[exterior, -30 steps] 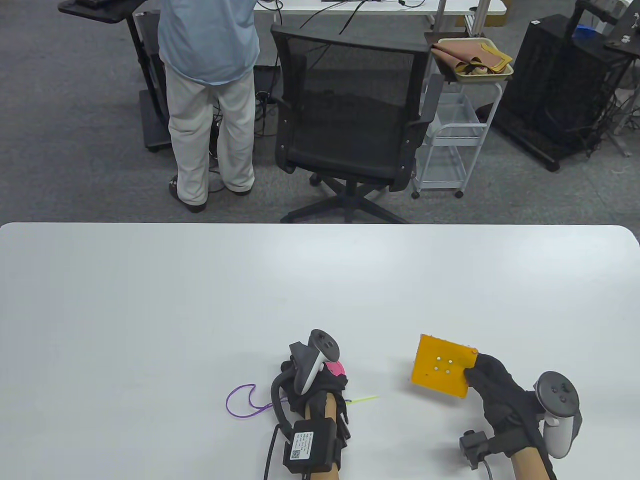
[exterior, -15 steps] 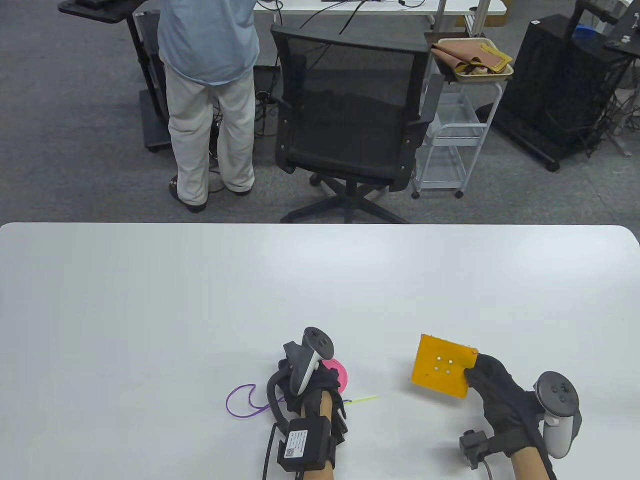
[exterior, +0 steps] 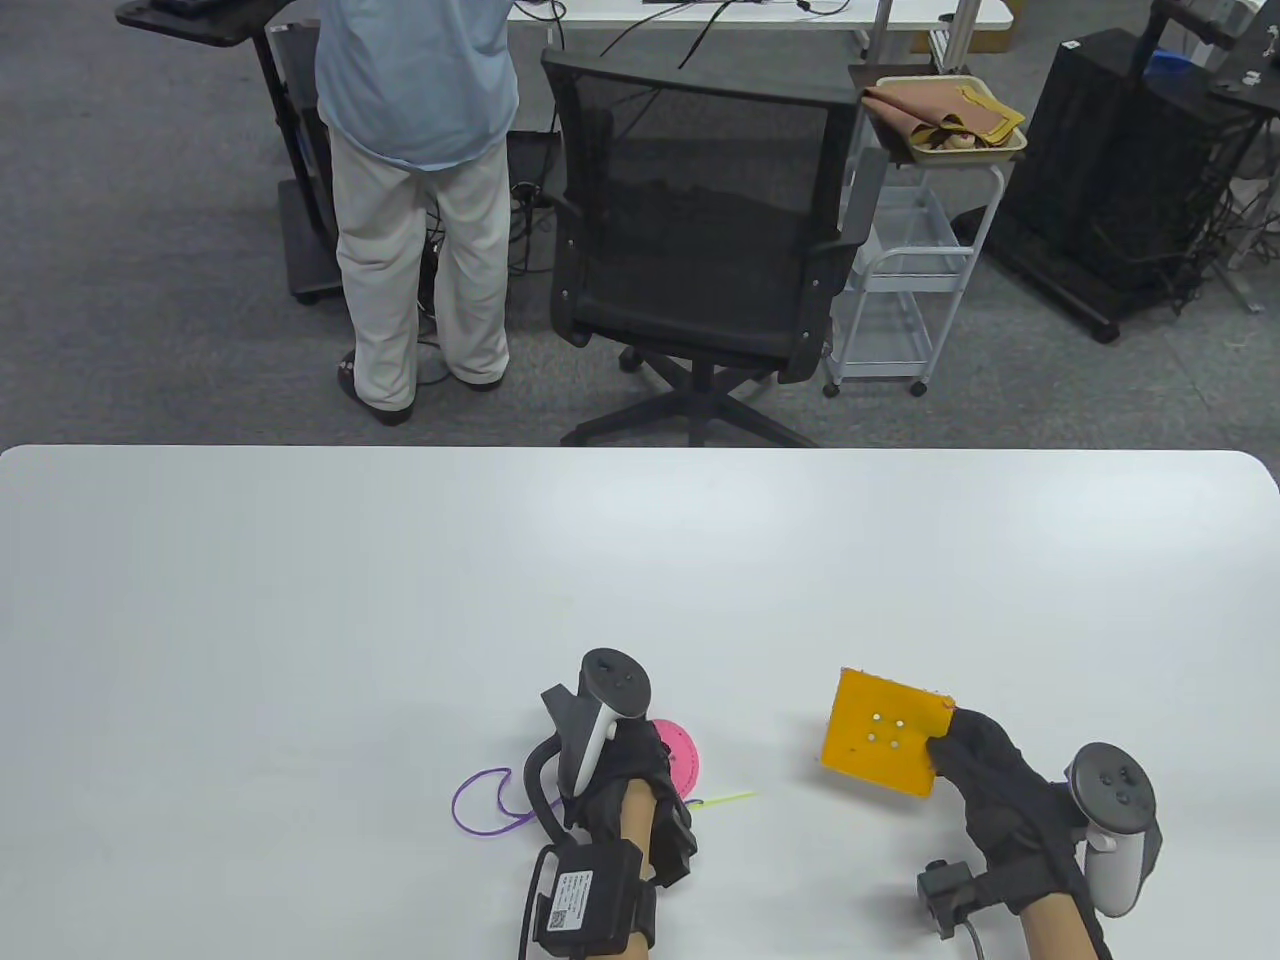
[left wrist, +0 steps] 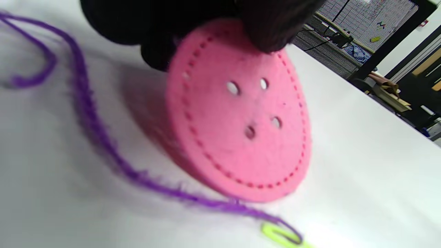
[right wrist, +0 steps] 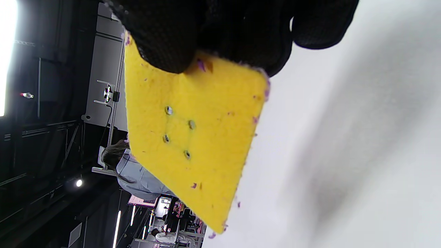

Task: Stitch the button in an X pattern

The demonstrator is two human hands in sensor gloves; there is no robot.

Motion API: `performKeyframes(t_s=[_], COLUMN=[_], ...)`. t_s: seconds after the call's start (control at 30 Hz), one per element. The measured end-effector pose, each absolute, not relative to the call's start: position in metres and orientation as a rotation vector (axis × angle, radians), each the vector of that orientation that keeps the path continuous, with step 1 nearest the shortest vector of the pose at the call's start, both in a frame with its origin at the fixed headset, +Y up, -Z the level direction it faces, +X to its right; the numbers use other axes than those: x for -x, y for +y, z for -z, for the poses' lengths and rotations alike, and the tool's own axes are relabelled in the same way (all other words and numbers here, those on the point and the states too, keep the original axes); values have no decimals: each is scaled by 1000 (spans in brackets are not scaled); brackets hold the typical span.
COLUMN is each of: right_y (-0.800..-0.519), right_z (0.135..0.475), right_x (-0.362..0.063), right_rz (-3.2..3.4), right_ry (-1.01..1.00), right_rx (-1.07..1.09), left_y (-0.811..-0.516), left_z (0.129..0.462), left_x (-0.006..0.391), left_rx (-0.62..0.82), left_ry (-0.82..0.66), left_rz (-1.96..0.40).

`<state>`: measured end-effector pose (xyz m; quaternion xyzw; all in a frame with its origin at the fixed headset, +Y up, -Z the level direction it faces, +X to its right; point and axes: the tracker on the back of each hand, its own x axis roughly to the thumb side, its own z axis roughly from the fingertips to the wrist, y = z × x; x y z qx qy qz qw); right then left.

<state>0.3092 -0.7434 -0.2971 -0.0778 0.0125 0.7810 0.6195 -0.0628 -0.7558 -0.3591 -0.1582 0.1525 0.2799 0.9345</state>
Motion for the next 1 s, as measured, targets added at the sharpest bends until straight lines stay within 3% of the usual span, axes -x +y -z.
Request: performKeyframes(t_s=[0.57, 1.0], right_y=[-746, -749], right_z=[297, 297], right_x=[-305, -294], right_rz=[-1826, -1877], right_ry=[31, 50], right_rx=[177, 133], left_y=[-701, -693], left_z=[312, 278], left_x=[61, 28], left_rx=[-77, -92], left_ry=[56, -135], left_rz=[-859, -1124])
